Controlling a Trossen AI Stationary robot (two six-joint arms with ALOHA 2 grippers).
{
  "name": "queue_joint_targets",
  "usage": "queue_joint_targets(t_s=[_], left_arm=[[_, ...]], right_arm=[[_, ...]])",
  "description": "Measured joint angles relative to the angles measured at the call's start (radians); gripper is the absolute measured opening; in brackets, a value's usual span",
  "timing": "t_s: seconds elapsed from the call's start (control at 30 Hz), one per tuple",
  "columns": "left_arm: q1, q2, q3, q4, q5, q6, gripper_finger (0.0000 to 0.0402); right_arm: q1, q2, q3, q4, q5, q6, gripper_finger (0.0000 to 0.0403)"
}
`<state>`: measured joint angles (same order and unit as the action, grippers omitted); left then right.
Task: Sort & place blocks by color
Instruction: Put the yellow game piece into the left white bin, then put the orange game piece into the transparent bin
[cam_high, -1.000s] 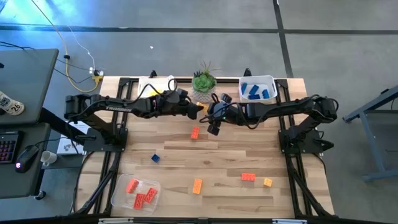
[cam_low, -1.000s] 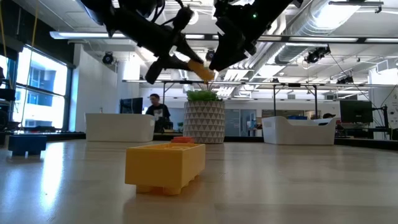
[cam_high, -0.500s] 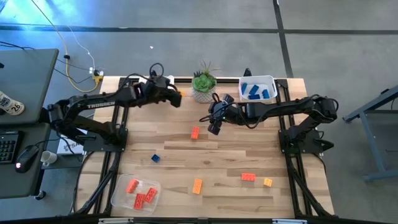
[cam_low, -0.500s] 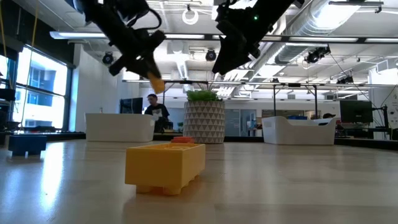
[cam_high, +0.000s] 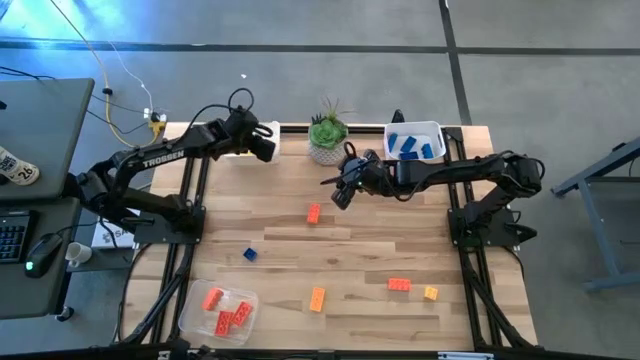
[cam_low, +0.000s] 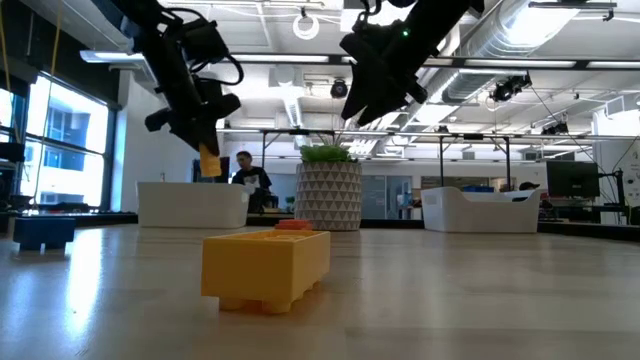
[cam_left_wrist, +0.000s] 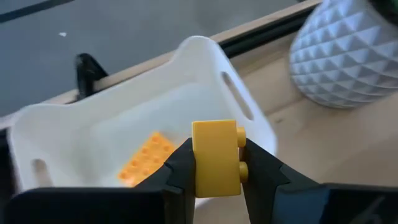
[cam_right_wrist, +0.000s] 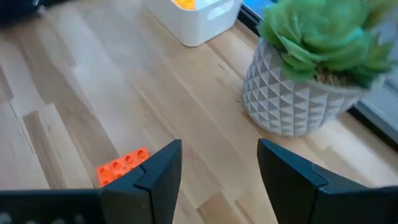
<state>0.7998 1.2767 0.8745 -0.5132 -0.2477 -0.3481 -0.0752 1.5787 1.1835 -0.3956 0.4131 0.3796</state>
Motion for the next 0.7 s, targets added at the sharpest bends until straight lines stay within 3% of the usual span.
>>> queue_joint_targets(t_s=[0.2, 0.7], left_arm=[[0.056, 0.023, 0.0, 0.001, 0.0, 0.071, 0.0087], [0.117, 0.061, 0.0, 0.001, 0.013, 0.205, 0.0188]], right_arm=[[-0.004, 0.0, 0.0, -0.058, -0.051, 0.203, 0.0195], [0.051, 0.0, 0.0, -0.328, -0.203, 0.713, 0.0195]])
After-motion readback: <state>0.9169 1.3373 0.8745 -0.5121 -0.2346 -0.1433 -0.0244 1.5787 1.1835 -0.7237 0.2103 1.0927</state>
